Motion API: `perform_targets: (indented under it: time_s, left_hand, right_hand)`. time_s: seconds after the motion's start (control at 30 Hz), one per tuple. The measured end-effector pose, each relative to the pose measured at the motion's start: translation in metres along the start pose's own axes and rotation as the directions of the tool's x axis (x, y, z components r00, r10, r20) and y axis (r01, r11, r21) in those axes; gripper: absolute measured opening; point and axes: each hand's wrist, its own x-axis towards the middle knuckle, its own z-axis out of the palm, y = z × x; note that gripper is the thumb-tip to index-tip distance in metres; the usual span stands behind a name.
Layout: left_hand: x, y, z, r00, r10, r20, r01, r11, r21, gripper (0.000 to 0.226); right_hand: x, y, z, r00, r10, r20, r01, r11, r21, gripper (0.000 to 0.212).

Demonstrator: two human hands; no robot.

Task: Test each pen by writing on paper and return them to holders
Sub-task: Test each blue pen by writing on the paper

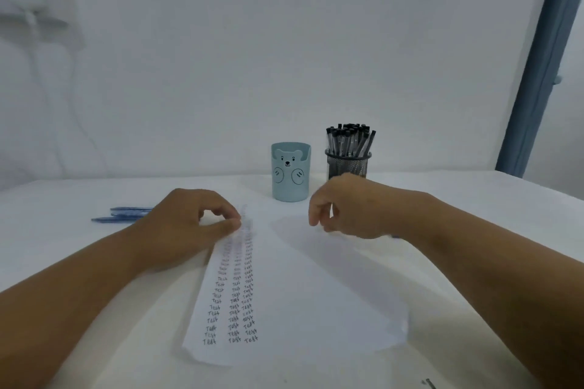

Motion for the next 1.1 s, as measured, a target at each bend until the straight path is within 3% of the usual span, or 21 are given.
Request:
perform_targets:
  time_s: [0.27, 0.37, 0.5, 0.67, 0.77, 0.83, 0.9, 0.97, 1.03, 1.1]
  left_hand:
    - [0.004, -0.056, -0.036, 0.990, -0.134, -0.040, 0.139, 0.976, 0.170, 0.023]
    - [0.002, -0.066, -0.046, 0.978, -0.209, -0.015, 0.206, 0.949, 0.237, 0.028]
    - [0.002, -0.073, -0.049, 0.976, -0.214, -0.030, 0.215, 0.951, 0.223, 0.019]
    - [0.008, -0.074, -0.046, 0.979, -0.192, -0.067, 0.203, 0.936, 0.288, 0.018]
    - [0.008, -0.070, -0.046, 0.974, -0.176, -0.139, 0.199, 0.966, 0.168, 0.026]
    - [0.009, -0.064, -0.044, 0.949, -0.177, -0.259, 0.173, 0.984, -0.038, 0.027]
    - [0.013, -0.052, -0.045, 0.876, -0.200, -0.439, 0.073, 0.954, -0.289, 0.028]
    - [0.016, -0.039, -0.052, 0.788, -0.334, -0.516, -0.064, 0.790, -0.609, 0.027]
    - [0.015, -0.028, -0.061, 0.761, -0.506, -0.407, -0.190, 0.426, -0.884, 0.029]
    - [0.010, -0.025, -0.068, 0.760, -0.589, -0.273, -0.246, 0.127, -0.961, 0.040]
  right_hand:
    - [0.072, -0.050, 0.024, 0.986, -0.162, 0.038, 0.163, 0.987, -0.014, 0.010]
    - [0.084, -0.052, 0.036, 0.982, -0.182, 0.051, 0.184, 0.982, -0.038, 0.022]
    - [0.087, -0.040, 0.063, 0.962, -0.234, -0.137, 0.251, 0.960, 0.122, 0.029]
    - [0.090, -0.033, 0.070, 0.950, -0.260, -0.171, 0.287, 0.945, 0.156, 0.029]
    - [0.091, -0.032, 0.072, 0.956, -0.239, -0.173, 0.270, 0.944, 0.188, 0.027]
    - [0.091, -0.031, 0.071, 0.957, -0.234, -0.172, 0.266, 0.944, 0.193, 0.027]
    - [0.090, -0.032, 0.071, 0.956, -0.238, -0.173, 0.270, 0.944, 0.188, 0.027]
    - [0.090, -0.032, 0.071, 0.955, -0.242, -0.172, 0.272, 0.945, 0.182, 0.027]
    - [0.089, -0.032, 0.071, 0.955, -0.240, -0.174, 0.271, 0.945, 0.186, 0.027]
    - [0.088, -0.032, 0.070, 0.955, -0.238, -0.177, 0.271, 0.943, 0.193, 0.027]
